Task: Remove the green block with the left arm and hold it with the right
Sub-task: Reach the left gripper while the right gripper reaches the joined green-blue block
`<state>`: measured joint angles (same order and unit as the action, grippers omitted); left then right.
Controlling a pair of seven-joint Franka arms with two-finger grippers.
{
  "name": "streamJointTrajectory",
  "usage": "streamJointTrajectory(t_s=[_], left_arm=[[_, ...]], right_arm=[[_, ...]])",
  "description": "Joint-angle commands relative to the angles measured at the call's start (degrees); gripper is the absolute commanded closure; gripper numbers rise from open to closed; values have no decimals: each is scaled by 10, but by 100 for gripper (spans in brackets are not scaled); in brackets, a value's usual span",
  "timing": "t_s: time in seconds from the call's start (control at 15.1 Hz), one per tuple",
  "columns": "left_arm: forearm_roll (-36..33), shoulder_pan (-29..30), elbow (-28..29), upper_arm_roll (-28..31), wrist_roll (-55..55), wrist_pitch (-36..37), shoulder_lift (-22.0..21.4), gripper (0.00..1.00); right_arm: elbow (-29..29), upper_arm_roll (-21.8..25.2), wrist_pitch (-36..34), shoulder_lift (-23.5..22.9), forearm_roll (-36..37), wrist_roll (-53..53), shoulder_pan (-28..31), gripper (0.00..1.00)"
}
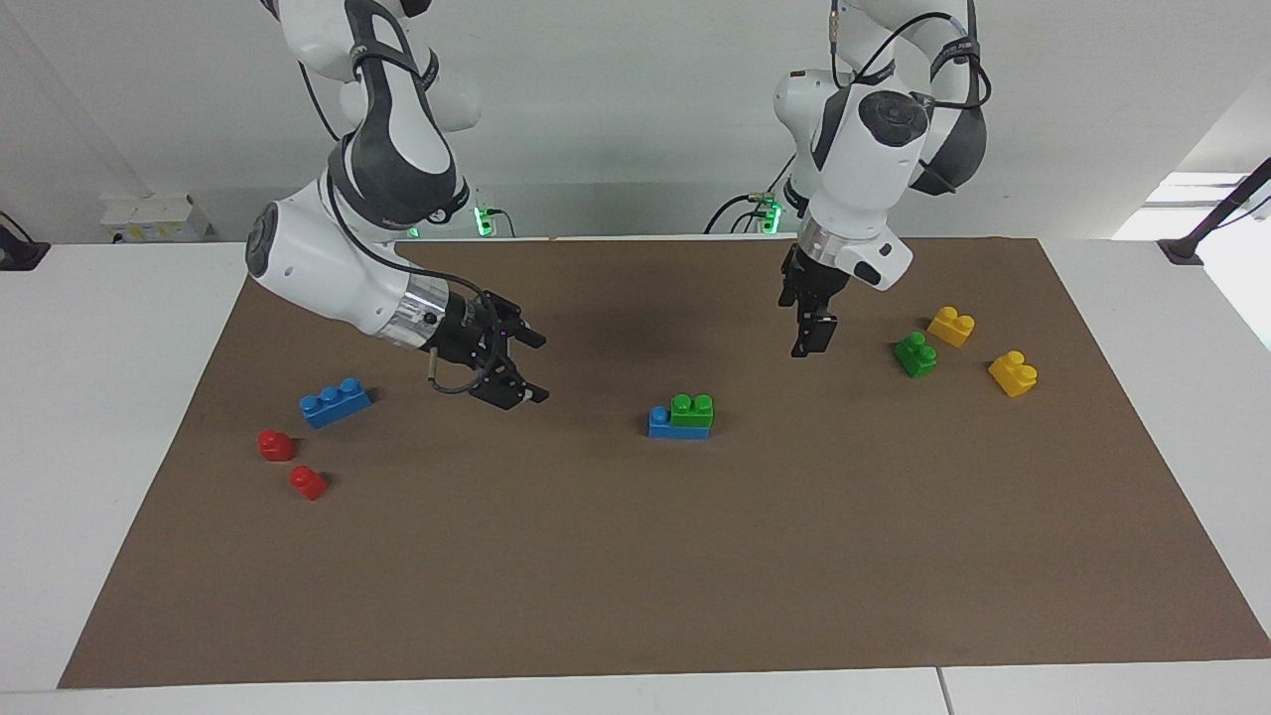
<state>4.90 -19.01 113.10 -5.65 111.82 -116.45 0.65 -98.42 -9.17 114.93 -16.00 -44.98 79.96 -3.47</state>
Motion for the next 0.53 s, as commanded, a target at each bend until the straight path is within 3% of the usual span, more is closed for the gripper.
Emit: streamJointTrajectory(t_s=[0.0,0.46], left_arm=[[11,-28,4,9,39,-32,21,0],[10,-49,-16,10,77,-59,66,0]], right_arm=[[-20,-1,39,-4,-20,3,-20,8],[-27,-1,89,-54,-88,-69,-40,7]])
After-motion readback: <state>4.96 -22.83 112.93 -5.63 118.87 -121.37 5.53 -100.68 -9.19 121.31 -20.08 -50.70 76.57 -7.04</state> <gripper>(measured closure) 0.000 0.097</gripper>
